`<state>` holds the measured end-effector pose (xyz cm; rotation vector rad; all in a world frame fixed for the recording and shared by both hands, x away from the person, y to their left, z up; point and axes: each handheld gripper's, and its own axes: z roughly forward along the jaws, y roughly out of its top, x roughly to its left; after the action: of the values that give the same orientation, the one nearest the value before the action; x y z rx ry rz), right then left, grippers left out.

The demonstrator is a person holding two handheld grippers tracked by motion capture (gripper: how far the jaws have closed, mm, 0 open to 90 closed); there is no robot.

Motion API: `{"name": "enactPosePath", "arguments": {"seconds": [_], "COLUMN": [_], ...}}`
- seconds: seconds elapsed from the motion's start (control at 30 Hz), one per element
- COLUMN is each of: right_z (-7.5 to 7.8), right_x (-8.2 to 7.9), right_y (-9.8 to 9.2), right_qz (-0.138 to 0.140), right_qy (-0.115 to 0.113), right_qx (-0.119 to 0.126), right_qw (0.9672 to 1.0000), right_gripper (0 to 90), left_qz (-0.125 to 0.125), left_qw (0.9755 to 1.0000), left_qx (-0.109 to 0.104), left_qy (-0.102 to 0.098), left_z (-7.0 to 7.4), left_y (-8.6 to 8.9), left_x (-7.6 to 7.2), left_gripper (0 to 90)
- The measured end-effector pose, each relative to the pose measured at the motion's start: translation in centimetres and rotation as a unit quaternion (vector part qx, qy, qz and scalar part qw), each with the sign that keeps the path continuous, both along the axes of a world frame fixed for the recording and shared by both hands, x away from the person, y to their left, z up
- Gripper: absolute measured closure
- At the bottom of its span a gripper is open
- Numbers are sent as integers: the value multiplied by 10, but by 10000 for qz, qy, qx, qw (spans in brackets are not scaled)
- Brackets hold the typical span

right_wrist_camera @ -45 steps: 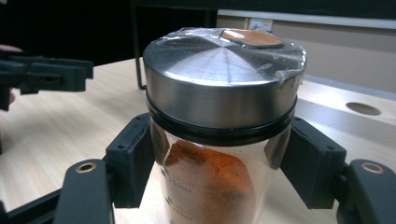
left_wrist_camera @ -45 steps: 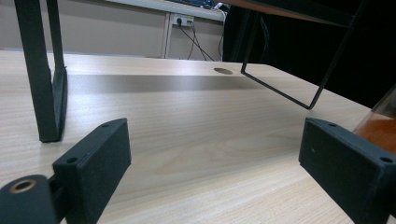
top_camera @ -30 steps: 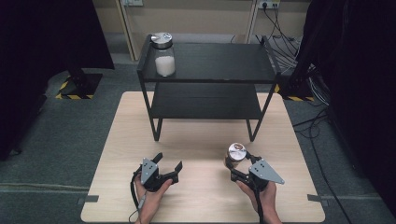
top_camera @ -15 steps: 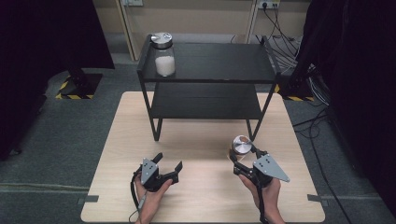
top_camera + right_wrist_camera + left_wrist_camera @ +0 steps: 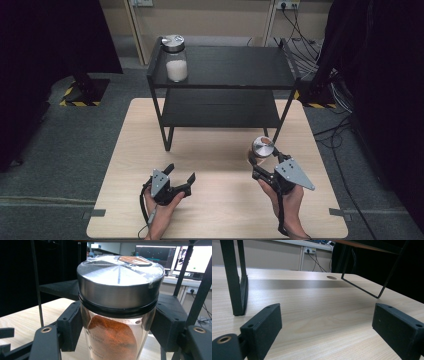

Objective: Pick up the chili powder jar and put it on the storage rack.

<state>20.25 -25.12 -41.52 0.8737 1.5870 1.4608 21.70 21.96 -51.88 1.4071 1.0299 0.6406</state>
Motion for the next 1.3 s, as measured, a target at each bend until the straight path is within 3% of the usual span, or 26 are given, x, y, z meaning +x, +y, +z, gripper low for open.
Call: {"name": "enactPosePath", "arguments": {"seconds": [0.6, 1.3], "right_z": [33, 71], "right_x": [8, 19], "right_y": [3, 9], "right_qz": [-194, -230], "right_qy": [-21, -62], "right_qx": [-20, 23], "right_qw": [9998, 9997], "right_gripper": [322, 322], "left_qz": [9, 18], "left_qw": [10000, 10000], "left_qx": [4, 2], "left_qy": [8, 8], "left_z": [0, 0], "left_y": [0, -1], "left_x": [0, 0], "left_gripper": [84, 84]}}
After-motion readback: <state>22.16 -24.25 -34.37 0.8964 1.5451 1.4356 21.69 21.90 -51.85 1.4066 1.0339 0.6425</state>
